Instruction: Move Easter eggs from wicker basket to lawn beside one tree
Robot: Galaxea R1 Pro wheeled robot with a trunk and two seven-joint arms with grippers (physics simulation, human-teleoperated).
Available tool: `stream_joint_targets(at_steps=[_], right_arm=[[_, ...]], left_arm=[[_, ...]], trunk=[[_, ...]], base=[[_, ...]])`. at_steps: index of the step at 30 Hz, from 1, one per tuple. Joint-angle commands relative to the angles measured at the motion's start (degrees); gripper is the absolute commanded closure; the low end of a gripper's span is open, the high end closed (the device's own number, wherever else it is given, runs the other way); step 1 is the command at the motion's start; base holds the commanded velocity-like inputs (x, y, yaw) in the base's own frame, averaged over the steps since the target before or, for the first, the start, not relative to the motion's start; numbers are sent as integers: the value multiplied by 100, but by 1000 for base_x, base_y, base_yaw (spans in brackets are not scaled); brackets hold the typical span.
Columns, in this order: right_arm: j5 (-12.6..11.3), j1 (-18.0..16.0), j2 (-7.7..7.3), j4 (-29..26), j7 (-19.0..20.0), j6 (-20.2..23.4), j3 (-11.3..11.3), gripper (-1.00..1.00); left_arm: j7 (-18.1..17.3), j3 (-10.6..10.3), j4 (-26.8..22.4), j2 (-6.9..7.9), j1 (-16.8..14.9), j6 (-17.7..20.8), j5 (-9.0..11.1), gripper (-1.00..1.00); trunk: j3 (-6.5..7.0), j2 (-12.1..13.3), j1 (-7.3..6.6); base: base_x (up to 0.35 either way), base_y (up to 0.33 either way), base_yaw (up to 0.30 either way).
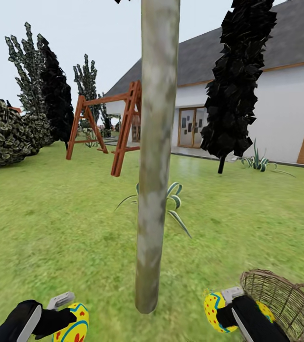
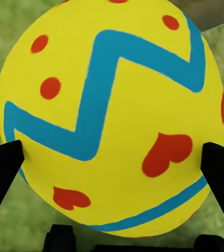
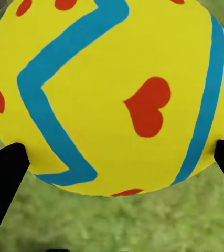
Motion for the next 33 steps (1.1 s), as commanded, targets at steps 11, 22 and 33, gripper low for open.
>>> stream_joint_targets(at_steps=[11, 22, 33], right_arm=[[43, -6, 83, 577, 8, 195, -24, 100], [106, -5, 134, 656, -9, 194, 35, 100], [108, -5, 173, 734, -395, 194, 38, 100]], left_arm=[[1825, 19, 488, -470, -10, 56, -153, 100], [1698, 0, 807, -538, -9, 132, -170, 100], [836, 31, 578, 15, -10, 437, -186, 100]], trunk=[[-67, -4, -1], [-126, -4, -1], [-188, -4, -1]], base=[[0, 0, -201], [0, 0, -158], [0, 0, -136]])
